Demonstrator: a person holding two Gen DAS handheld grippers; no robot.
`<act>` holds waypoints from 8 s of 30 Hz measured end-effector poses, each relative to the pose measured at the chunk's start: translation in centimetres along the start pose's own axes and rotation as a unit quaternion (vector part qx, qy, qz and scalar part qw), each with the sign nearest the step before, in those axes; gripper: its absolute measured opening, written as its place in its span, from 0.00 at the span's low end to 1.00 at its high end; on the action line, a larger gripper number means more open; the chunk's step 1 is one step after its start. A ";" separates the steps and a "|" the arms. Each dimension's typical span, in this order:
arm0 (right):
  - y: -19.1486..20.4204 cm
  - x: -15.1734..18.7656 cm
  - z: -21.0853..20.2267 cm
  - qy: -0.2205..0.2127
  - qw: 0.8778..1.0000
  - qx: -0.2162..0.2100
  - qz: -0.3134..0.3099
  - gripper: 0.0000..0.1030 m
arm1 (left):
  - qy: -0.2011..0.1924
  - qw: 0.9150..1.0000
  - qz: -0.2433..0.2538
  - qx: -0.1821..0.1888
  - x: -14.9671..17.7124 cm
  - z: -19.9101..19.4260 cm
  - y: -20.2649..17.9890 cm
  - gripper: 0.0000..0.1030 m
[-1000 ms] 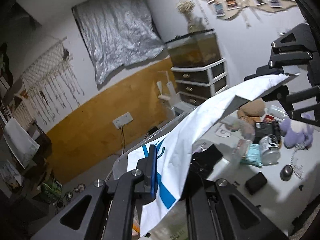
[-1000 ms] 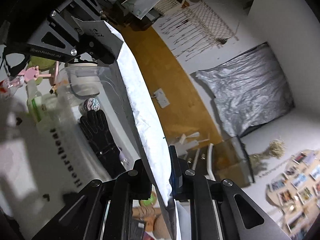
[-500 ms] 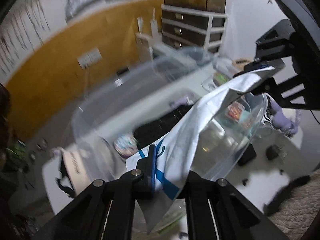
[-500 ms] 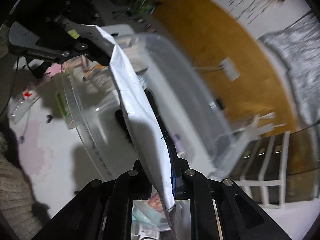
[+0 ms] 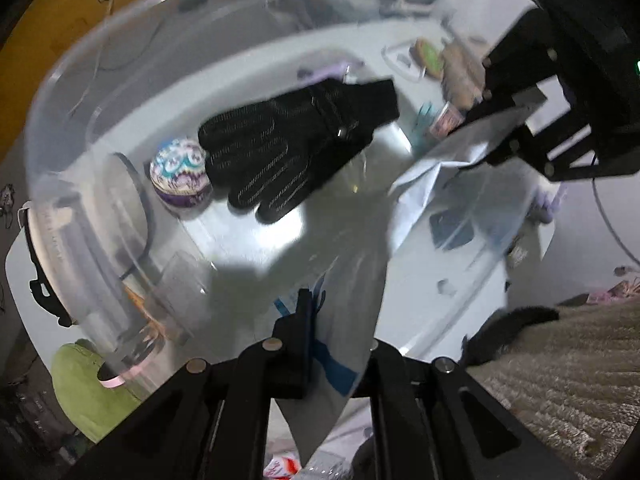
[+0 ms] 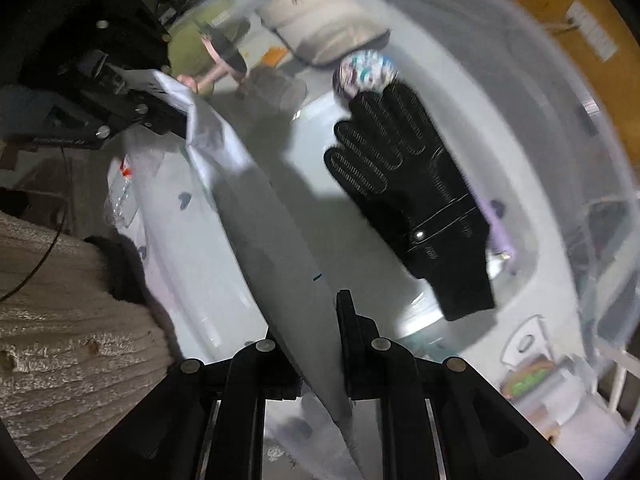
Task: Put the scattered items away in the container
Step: 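Carry the bag over the clear bin and lower it onto the glove, then open both grippers to release the bag inside the bin, then withdraw both tools from the bin back over the table, then move the right gripper down onto the black power bank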
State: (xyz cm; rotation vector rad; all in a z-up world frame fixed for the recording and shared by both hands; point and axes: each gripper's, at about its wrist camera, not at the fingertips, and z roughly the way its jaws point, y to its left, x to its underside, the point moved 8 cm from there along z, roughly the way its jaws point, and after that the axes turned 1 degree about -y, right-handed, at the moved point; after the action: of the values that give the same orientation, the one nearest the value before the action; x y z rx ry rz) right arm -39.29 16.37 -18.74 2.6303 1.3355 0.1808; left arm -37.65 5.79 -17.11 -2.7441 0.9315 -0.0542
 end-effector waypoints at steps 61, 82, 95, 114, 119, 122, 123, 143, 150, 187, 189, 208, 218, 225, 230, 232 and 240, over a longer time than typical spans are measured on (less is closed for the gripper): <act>-9.1 2.9 11.6 0.233 0.929 0.282 -0.051 0.22 | -0.120 0.989 -0.006 -0.088 -5.3 -2.2 4.1 0.37; -4.3 3.5 -11.3 -0.242 0.905 0.280 0.210 0.91 | -0.292 0.941 -0.084 -0.148 -3.6 -8.3 2.5 0.95; 1.9 8.3 -14.7 -0.421 0.804 0.292 0.301 1.00 | -0.374 0.903 -0.134 -0.166 0.1 -11.7 -2.1 0.95; 9.8 15.8 -15.6 -0.506 0.732 0.287 0.356 1.00 | -0.465 0.842 -0.155 -0.226 8.0 -15.8 -7.0 1.00; 11.3 17.3 -15.2 -0.510 0.723 0.297 0.359 1.00 | -0.475 0.834 -0.166 -0.226 9.8 -15.8 -7.9 1.00; 12.4 18.3 -15.2 -0.515 0.716 0.303 0.361 1.00 | -0.477 0.831 -0.166 -0.232 10.8 -15.5 -8.5 1.00; 12.6 18.5 -15.1 -0.515 0.715 0.305 0.362 1.00 | -0.478 0.831 -0.166 -0.232 11.1 -15.3 -8.7 1.00; 18.3 19.5 -11.7 -0.503 0.734 0.314 0.331 1.00 | -0.479 0.823 -0.190 -0.239 16.3 -13.3 -10.8 1.00; 19.2 19.5 -10.3 -0.496 0.738 0.319 0.329 1.00 | -0.471 0.826 -0.204 -0.232 17.6 -12.0 -11.0 1.00; 19.2 22.8 5.3 -0.330 0.829 0.281 0.354 0.81 | -0.375 0.889 -0.187 -0.184 17.6 -0.2 -12.4 1.00; 18.8 23.3 6.7 -0.317 0.835 0.263 0.365 0.67 | -0.368 0.895 -0.178 -0.179 17.0 0.5 -12.9 0.99; 1.2 19.8 10.1 -0.268 0.847 0.231 0.397 0.10 | -0.326 0.905 -0.202 -0.186 16.3 3.8 -12.2 0.98; 0.2 18.0 14.2 -0.215 0.890 0.169 0.364 0.10 | -0.316 0.894 -0.245 -0.203 18.6 4.4 -10.7 0.98; 5.4 17.7 15.7 -0.226 0.908 0.138 0.326 0.10 | -0.290 0.900 -0.233 -0.225 18.7 7.2 -10.2 0.98; 9.8 16.9 16.9 -0.232 0.925 0.142 0.267 0.10 | -0.267 0.911 -0.213 -0.231 17.7 9.8 -10.4 0.98; 11.3 16.5 17.3 -0.235 0.931 0.141 0.240 0.10 | -0.260 0.915 -0.206 -0.231 16.8 10.6 -10.2 0.98; 9.7 16.4 16.5 -0.249 0.927 0.084 0.267 0.10 | -0.224 0.915 -0.125 -0.311 11.6 13.8 -9.5 0.99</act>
State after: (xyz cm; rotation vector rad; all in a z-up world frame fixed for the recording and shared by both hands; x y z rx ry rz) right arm -18.85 22.18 -32.30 2.8405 0.4774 -0.5212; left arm -21.22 9.07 -28.72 -3.1895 0.5197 0.9412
